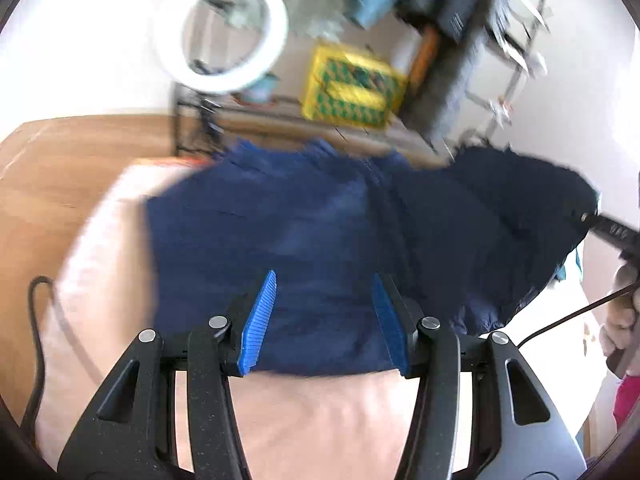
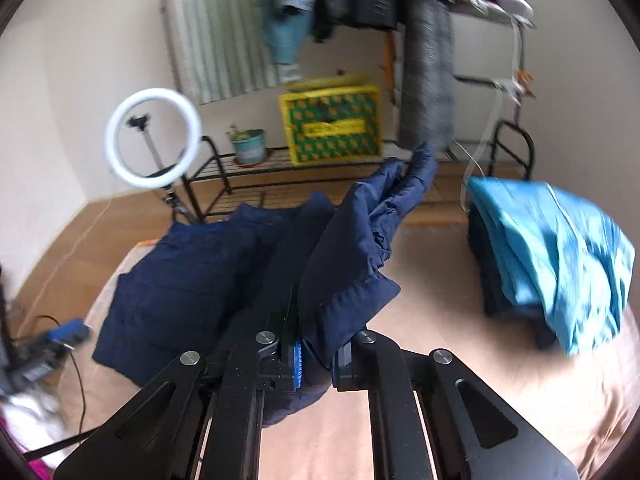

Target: Fold large clothes

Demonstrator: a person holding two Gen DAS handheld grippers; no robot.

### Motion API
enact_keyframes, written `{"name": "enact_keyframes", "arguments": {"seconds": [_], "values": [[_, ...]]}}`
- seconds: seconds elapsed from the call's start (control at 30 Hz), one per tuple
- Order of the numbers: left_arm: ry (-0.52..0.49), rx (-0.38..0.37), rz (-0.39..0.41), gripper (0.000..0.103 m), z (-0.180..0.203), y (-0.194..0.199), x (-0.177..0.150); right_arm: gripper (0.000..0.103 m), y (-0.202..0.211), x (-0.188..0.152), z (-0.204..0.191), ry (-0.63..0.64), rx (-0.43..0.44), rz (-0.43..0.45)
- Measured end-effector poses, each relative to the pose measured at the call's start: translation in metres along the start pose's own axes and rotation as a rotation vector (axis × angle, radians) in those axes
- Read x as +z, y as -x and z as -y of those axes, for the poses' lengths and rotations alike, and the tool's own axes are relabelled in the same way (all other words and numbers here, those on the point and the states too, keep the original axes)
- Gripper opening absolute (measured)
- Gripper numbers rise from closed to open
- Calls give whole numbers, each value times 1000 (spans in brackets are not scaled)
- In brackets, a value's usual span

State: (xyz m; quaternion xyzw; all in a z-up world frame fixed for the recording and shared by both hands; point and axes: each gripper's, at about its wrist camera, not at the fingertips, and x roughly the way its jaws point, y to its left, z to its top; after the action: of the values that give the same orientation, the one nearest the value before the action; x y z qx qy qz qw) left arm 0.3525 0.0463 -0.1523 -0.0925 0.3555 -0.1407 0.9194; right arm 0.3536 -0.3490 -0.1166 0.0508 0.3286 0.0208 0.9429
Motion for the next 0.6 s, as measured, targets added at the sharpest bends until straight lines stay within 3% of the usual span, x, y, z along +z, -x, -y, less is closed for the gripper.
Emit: {"name": "enact_keyframes", "arguments": {"seconds": [0.27,0.4,0.6], "values": [[190,170,98,52,-124,104,-32,8,7,11,-93,223,49,46],[260,233,101,52,-167,128,-57,8,1,11,-142,326,95,50],[365,257,109,52,-205,137,-77,8,-27,-12,-232,476,180,0]]}}
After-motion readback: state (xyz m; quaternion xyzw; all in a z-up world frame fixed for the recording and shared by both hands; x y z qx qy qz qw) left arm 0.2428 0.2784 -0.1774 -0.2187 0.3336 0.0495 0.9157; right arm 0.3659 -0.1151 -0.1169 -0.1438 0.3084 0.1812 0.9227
